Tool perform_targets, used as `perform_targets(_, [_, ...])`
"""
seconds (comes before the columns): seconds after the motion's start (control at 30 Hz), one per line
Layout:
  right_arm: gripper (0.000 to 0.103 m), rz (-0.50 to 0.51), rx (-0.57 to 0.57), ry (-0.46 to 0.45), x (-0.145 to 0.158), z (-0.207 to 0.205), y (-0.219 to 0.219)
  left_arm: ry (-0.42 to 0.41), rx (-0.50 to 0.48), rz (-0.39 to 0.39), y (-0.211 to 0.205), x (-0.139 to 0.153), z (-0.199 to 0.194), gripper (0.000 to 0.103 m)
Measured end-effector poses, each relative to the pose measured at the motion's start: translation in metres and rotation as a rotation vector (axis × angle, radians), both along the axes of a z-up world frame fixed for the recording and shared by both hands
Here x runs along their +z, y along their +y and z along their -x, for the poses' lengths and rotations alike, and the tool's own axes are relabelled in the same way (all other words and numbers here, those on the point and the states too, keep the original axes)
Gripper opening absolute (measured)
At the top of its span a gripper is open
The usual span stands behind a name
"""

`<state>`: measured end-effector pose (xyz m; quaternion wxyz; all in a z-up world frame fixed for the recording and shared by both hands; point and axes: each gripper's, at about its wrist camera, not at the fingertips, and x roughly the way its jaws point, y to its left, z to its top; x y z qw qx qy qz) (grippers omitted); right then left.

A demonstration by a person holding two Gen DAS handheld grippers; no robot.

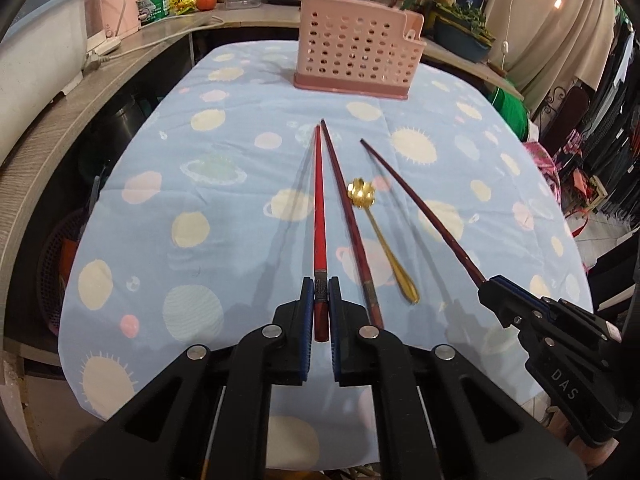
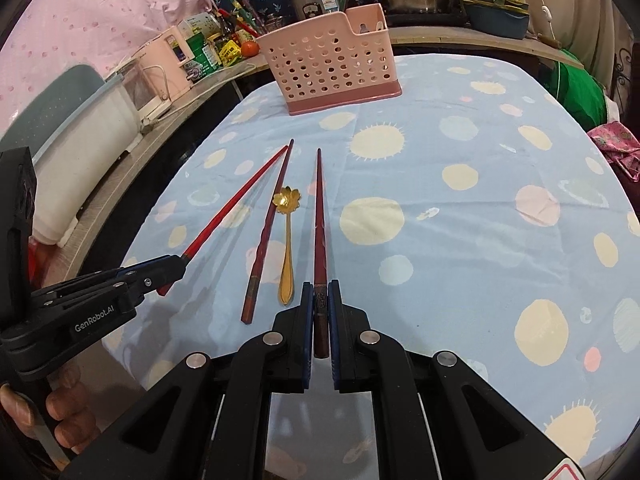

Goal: Organize utensils
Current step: 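Lift both chopsticks and carry them toward the pink basket with both tools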

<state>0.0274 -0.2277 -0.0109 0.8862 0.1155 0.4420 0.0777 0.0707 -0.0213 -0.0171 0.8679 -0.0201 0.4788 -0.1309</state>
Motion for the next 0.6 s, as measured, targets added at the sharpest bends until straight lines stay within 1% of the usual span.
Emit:
perform_targets(0.33, [0.007, -0.015, -0.036, -0.111, 0.048, -0.016, -0.018, -0.103, 0.027, 0.052, 0.009, 0.051, -0.014, 0.007])
perform_targets(0.6, [0.007, -0.022, -0.055, -0.214, 0.089, -0.035, -0.028, -0.21, 0.064, 0.065, 0.016, 0.094, -0.036, 0.007])
